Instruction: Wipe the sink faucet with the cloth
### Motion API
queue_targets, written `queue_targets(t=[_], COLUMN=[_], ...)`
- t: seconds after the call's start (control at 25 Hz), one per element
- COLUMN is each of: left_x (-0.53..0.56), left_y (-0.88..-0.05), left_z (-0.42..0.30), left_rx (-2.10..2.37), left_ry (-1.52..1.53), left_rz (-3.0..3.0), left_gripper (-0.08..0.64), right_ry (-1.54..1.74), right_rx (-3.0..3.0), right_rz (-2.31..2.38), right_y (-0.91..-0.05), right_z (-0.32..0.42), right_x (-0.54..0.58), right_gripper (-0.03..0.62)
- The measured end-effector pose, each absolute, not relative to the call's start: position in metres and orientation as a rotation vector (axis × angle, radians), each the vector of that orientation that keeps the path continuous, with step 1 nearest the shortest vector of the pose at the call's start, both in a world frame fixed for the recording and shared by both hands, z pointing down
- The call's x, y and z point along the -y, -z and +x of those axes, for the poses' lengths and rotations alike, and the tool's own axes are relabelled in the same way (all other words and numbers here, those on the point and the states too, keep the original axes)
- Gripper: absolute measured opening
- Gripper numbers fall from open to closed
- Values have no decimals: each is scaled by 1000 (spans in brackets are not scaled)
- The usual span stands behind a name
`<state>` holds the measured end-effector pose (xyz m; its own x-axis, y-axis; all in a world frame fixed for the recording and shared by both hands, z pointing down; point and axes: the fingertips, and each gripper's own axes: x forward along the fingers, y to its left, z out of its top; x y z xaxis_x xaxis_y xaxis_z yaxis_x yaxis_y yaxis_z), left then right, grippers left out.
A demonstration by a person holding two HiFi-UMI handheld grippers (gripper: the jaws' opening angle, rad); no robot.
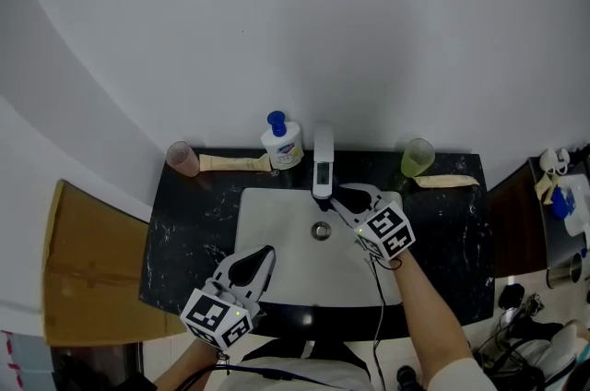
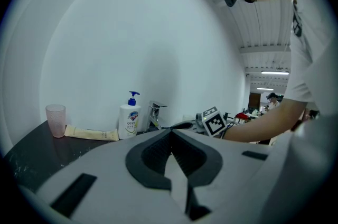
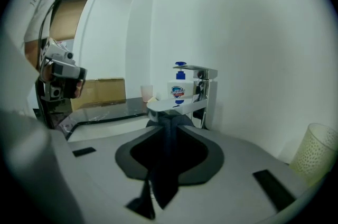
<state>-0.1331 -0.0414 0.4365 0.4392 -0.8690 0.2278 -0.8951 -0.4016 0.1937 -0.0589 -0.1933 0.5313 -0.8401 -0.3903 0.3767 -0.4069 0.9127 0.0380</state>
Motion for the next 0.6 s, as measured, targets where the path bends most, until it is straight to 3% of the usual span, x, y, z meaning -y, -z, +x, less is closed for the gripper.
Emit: queue_targets(t=[0.24,0.6], left_x=[40,42], left_y=[-442,-440], left_z=[-133,-131], left_rx=[1526,1530], left_ry=[-119,-121], left_rz=[2408,2410], left_gripper=[2,2], right_ry=[68,4], right_rx=[2615,2693], right_rz=[593,496], right_y=[-531,-531], right_z=[-65,-60], right_x=[220,173], right_gripper=[80,80])
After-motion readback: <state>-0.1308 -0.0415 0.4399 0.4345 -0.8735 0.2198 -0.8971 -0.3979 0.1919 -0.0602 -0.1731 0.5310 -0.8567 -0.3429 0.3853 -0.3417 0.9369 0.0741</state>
